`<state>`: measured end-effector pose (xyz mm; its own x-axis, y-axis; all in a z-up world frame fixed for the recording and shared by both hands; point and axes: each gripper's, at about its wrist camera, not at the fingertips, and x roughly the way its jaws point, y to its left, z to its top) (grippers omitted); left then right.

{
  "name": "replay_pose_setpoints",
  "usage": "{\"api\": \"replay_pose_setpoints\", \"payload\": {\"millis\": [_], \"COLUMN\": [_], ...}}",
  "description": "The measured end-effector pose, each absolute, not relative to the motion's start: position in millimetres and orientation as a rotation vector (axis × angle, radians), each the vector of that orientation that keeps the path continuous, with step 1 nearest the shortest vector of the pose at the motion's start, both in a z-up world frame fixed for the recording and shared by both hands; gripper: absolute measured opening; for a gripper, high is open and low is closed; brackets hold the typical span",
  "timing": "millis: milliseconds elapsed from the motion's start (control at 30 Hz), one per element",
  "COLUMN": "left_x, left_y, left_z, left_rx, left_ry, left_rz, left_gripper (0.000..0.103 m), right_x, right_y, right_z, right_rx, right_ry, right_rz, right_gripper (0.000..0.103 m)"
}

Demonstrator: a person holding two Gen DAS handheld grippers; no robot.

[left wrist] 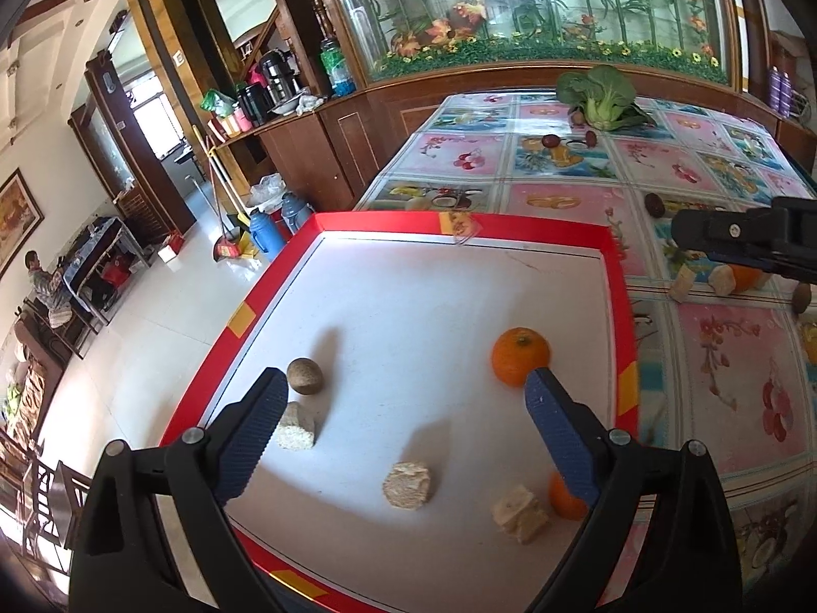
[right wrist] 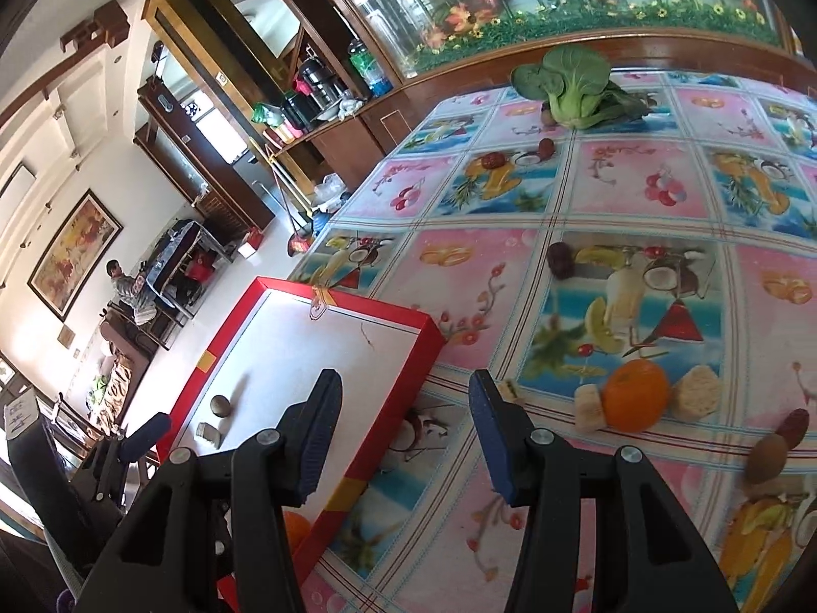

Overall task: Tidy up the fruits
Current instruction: 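Move both open tools back over the table toward the remaining fruit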

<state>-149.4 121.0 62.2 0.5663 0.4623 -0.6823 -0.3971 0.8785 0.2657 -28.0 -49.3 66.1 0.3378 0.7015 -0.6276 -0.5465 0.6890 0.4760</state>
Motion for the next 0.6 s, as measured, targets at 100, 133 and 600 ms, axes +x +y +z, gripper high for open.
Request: {"api": "replay_pose_setpoints", "payload": {"millis": [100,133,600], "left_x": [-147.9,-147.5,-176.4], "left_y": [106.1,100.0,33.6], "left_z": [65.9,67.2,80.3], "left_rx": [0.113,0.124,0.255], "left_ry": [0.827,0.829,0.841], "left_rz": [0.484,0.475,0.347], "left_gripper": [0.094,0.094,0.094], "right_x": [-25.9,-24.7,13.5], "right_y": [-56.9,-59.9,-127.1], "right_z": [69.0,69.6,80.7], "right_rx": [0.205,0.21,0.381], "right_ry": [0.902,0.9,0.825], "right_rz": [0.812,0.808,0.708], "right_gripper": [0.051,0.051,0.051]}}
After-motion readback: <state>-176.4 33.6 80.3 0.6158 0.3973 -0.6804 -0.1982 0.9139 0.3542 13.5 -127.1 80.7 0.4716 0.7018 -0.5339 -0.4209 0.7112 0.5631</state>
